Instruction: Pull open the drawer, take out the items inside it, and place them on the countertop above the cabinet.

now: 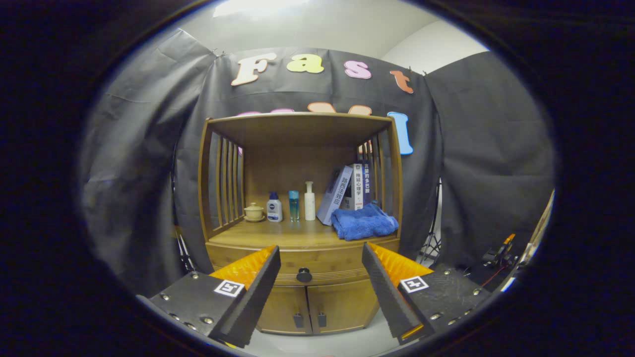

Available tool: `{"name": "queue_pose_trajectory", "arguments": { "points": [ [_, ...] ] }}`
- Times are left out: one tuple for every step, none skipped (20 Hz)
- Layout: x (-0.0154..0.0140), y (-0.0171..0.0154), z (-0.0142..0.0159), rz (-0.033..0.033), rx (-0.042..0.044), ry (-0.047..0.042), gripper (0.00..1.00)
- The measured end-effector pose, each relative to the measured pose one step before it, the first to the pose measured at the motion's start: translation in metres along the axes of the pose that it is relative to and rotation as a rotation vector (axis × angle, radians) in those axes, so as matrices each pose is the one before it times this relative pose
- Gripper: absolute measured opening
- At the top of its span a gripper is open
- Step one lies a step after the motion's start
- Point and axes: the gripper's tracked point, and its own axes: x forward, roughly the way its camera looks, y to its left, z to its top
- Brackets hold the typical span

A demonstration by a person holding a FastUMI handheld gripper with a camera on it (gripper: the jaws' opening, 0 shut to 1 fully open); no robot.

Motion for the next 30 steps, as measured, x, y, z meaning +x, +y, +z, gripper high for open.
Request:
{"name": "queue_pose_trajectory", "arguments": {
  "points": [
    [0.00163,-0.00023,0.00018,0.00012,0.00621,-0.001,0.98],
    [0.00181,-0.00015,-0.00002,0.00034,0.00462,-0.00453,0.99],
    [0.00231,-0.00083,0.00133,0.0025,-0.00132,-0.00472,0.99],
    [0.00435,-0.00047,-0.00046,0.00405,-0.00139,-0.00448,0.98],
    [0.0047,0.00092,-0.00024,0.01044,0.00371,-0.00244,0.99],
    [0.00652,0.00007,-0.002,0.0123,0.00276,-0.00235,0.99],
    [0.00744,-0.00089,-0.00203,0.00522,0.00084,-0.00181,0.99],
    [0.00752,-0.00304,-0.00421,-0.00121,-0.00761,-0.00039,0.98],
    [0.00899,-0.0032,-0.005,-0.0041,-0.00743,0.00106,0.98],
    [0.00984,0.00013,-0.00814,0.00071,0.00608,0.00506,0.98],
    [0.01021,0.00194,-0.00882,0.00537,0.01976,0.0075,0.99],
    [0.0108,0.00212,-0.0097,0.0073,0.0197,0.00757,0.99],
    [0.01202,0.0,-0.01243,-0.00365,0.02176,0.01702,0.99],
    [0.01102,-0.00263,-0.01465,-0.0096,0.0212,0.02479,0.99],
    [0.01096,-0.00034,-0.01508,-0.00652,0.02076,0.02928,0.99],
    [0.01142,0.00168,-0.0145,-0.00159,0.01753,0.02894,0.99],
    [0.01148,0.00106,-0.01406,-0.00308,0.01911,0.03513,0.99],
    [0.00863,0.00257,-0.01415,-0.00016,0.00513,0.029,0.99],
    [0.01081,0.00152,-0.01363,-0.00533,0.00105,0.03166,0.99],
    [0.00947,0.0045,-0.01071,0.00479,-0.00046,0.02396,0.99],
    [0.01028,0.00547,-0.00762,0.00757,-0.00738,0.02128,0.99],
    [0.01213,0.00329,-0.00675,0.00233,-0.0248,0.01697,0.94],
    [0.00736,0.00427,-0.00575,0.00714,-0.02533,0.00893,0.88],
    [0.00701,0.00123,-0.00637,-0.00153,-0.03005,0.01068,0.83],
    [0.00784,0.00175,-0.00277,-0.01166,-0.03492,0.00708,0.78],
    [0.00731,-0.00019,-0.00422,-0.00563,-0.02302,0.01153,0.73],
    [0.00666,0.006,-0.00089,0.01753,-0.00926,-0.00599,0.68],
    [0.00574,0.00386,-0.00322,0.0029,-0.0209,0.0106,0.63],
    [0.00406,-0.00534,0.00214,-0.02714,-0.03185,-0.01282,0.58],
    [-0.01037,-0.00229,0.00279,-0.0052,-0.01383,-0.02372,0.53]
  ]
}}
